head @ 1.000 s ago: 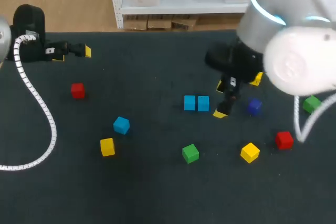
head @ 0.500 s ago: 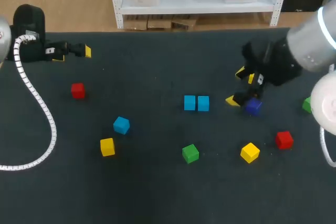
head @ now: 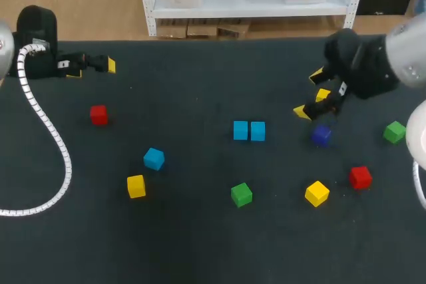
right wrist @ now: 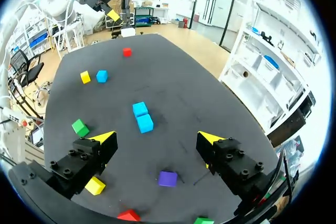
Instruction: Place the blue cubes, place green cubes on the blue cubes, place the yellow cubes on the green cubes, then place the red cubes on the yellow cubes, and place purple cube on the red cubes.
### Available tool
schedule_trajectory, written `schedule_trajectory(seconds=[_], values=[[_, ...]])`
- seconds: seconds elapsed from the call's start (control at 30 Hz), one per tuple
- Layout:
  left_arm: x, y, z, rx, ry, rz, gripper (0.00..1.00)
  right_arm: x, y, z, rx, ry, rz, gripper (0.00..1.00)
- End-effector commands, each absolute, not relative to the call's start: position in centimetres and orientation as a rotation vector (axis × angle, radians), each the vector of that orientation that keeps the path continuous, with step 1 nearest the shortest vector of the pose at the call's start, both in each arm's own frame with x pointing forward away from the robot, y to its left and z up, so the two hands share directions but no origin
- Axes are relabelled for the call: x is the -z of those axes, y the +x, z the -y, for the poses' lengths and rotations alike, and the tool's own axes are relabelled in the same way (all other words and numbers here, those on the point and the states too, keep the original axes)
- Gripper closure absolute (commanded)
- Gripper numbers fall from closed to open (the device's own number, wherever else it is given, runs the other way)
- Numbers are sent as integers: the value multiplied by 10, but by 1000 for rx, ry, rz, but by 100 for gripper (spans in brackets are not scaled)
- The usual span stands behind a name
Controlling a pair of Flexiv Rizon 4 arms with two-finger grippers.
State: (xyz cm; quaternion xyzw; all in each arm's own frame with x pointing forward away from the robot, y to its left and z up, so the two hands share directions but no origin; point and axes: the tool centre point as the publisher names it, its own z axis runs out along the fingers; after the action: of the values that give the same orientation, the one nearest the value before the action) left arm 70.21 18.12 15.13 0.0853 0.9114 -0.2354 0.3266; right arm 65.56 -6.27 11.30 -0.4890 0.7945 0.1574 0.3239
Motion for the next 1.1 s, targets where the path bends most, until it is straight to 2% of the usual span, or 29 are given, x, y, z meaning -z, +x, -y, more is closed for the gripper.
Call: schedule_trajectory(seconds=[0.03, 0.57, 0.87, 1.1], values=[[-150, 702, -183, 628, 228, -2380, 0, -112, 656, 63, -419, -1283, -2080, 0], [-150, 702, -183, 628, 228, -2380, 0, -112, 656, 63, -419, -1283, -2080, 0], [-151, 656, -140, 459, 532, -2544, 0, -112, 656, 63, -419, -1283, -2080, 0], [-118, 627, -120, 412, 706, -2743, 0, -112, 656, 63, -419, -1283, -2080, 0]])
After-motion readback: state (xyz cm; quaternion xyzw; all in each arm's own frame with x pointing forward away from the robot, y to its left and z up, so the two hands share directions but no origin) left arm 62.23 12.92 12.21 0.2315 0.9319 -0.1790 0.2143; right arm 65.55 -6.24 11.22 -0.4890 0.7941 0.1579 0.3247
